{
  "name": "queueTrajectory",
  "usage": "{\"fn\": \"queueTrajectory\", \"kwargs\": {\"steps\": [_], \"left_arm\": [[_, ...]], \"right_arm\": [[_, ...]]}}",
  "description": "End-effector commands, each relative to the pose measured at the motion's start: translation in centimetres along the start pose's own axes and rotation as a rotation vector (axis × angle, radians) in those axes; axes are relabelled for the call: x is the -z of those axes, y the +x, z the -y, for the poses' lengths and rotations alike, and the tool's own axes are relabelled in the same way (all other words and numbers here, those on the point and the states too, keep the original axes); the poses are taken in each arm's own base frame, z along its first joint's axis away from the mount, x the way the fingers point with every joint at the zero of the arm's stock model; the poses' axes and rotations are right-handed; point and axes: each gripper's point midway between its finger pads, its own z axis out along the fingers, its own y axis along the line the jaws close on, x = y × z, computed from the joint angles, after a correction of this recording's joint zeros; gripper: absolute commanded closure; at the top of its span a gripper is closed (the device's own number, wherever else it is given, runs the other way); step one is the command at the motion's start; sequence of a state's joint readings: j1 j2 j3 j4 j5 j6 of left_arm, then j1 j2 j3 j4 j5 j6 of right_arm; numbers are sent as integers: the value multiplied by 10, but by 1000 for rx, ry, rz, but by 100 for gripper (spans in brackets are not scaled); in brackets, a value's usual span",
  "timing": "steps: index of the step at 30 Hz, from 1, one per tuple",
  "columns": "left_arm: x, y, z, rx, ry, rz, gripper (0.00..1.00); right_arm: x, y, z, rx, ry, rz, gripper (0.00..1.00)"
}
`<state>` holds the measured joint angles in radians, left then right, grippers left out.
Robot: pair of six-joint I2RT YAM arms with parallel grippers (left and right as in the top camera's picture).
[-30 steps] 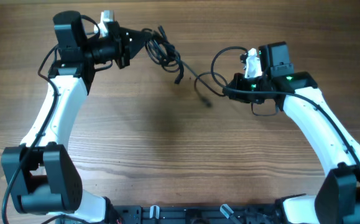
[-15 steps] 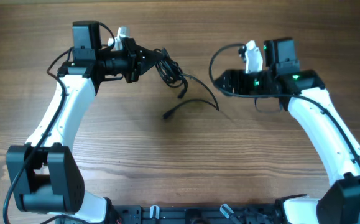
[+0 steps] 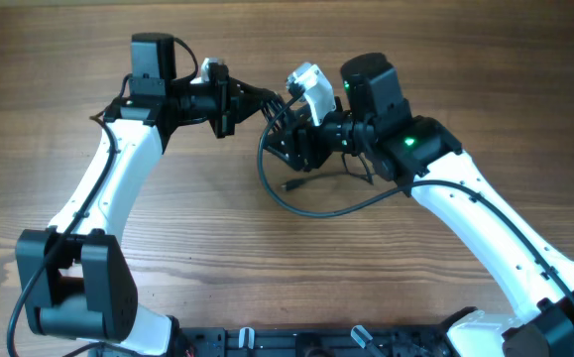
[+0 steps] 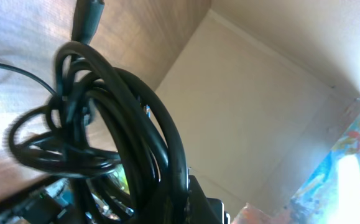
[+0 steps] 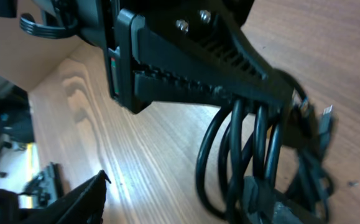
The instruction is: Untangle cables
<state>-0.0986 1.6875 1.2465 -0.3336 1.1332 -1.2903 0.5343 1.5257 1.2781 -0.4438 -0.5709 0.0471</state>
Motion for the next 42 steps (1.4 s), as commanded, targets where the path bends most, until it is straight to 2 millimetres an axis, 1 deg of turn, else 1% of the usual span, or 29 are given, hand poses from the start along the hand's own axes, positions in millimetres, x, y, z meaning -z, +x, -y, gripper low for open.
{"fn": "queueTrajectory", "kwargs": {"steps": [1, 3, 5, 9, 11, 14, 16, 17, 18, 19, 20, 21, 23, 26, 27, 28, 29, 30, 31, 33, 34, 35, 36, 39, 42], "left_arm": [[4, 28, 19, 34, 33, -101, 96], [3, 29, 19, 47, 31, -104, 96], [2, 30, 19, 46, 30, -105, 96], [2, 30, 19, 44, 30, -105, 96], [2, 30, 19, 44, 30, -105, 96], [2, 30, 19, 44, 30, -106, 96], [2, 32, 19, 44, 31, -114, 96], [2, 32, 19, 44, 31, -117, 96], [2, 32, 19, 43, 31, -117, 96], [2, 32, 19, 43, 31, -117, 96], [2, 32, 19, 43, 31, -116, 95], [2, 32, 19, 41, 31, -115, 94], [2, 27, 19, -38, 31, -87, 89], [1, 17, 17, -240, 23, -24, 80], [1, 13, 16, -347, 18, -3, 78], [2, 11, 16, -472, 16, 9, 78], [6, 4, 16, -585, 8, 42, 86], [9, -3, 16, -634, -3, 70, 92], [16, -15, 13, -686, -31, 124, 95], [25, -26, 7, -733, -69, 170, 94], [28, -30, 2, -760, -100, 190, 92], [30, -33, -2, -780, -131, 206, 89], [29, -32, -8, -816, -163, 203, 87], [14, -17, -19, -927, -201, 129, 78], [-9, 0, -26, -1039, -229, 59, 69]], "right_arm": [[-9, -5, 3, 67, 34, 6, 37], [-12, -1, 15, 58, 95, -8, 43], [-11, 0, 31, 50, 183, -15, 43], [-10, -7, 32, 39, 193, 17, 43], [-10, -6, 36, 36, 216, 12, 50], [-14, 4, 49, 21, 268, -21, 59], [-22, 9, 54, 5, 269, -38, 70], [-23, 9, 55, -11, 269, -36, 71], [-26, 10, 57, -22, 269, -35, 75], [-27, 9, 57, -42, 270, -30, 81], [-27, 8, 58, -45, 270, -23, 90], [-27, 6, 57, -53, 270, -16, 91], [-23, -3, 56, -114, 267, 28, 96], [-19, -11, 53, -190, 261, 68, 96], [-18, -11, 52, -224, 261, 74, 96], [-16, -10, 54, -260, 265, 75, 96], [-14, -7, 59, -300, 274, 69, 96], [-11, -3, 64, -340, 287, 62, 96], [-6, 2, 74, -386, 303, 50, 96], [-1, 6, 79, -413, 291, 35, 96], [2, 6, 79, -413, 254, 30, 96], [3, 4, 74, -398, 198, 28, 96], [4, 1, 69, -380, 150, 29, 96], [3, -2, 53, -336, 48, 23, 96], [3, 0, 45, -328, -1, 10, 96]]}}
